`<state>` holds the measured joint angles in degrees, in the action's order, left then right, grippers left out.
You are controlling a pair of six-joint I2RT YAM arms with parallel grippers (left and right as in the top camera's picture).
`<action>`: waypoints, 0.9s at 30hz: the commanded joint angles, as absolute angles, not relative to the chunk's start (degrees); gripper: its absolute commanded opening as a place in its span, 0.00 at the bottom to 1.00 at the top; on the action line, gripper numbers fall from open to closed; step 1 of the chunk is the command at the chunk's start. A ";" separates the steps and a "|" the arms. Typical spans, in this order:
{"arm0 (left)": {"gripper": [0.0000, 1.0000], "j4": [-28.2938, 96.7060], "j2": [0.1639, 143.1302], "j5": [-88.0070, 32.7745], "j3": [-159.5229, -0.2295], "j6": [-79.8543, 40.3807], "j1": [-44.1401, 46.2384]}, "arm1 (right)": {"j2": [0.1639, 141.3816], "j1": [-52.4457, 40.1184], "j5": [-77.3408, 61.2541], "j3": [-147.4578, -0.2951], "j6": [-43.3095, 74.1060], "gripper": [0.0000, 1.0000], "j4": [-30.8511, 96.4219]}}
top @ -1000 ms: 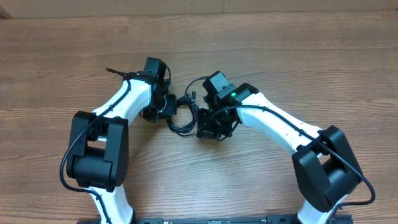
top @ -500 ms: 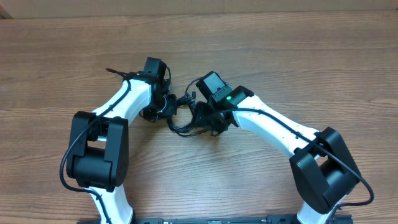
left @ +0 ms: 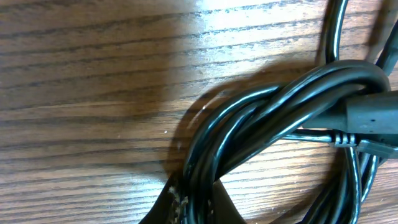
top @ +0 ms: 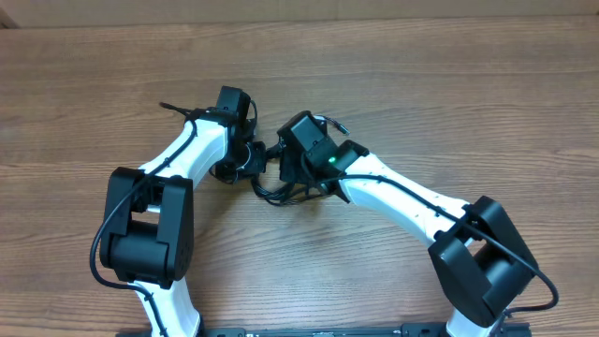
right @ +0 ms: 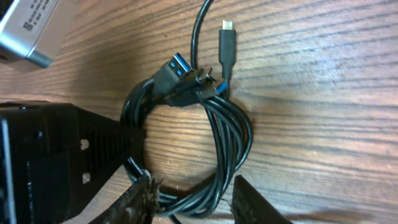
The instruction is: Untangle cables
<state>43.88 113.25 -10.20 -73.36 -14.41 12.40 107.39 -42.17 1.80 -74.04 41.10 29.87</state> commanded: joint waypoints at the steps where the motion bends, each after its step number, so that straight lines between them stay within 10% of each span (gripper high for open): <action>1: 0.04 43.03 112.86 -8.58 -72.77 -14.15 12.80 | 106.78 -43.20 4.03 -71.79 40.21 0.35 28.21; 27: 0.05 43.03 112.86 -8.58 -72.77 -14.15 12.80 | 113.49 -44.14 -6.02 -69.60 40.40 0.18 20.88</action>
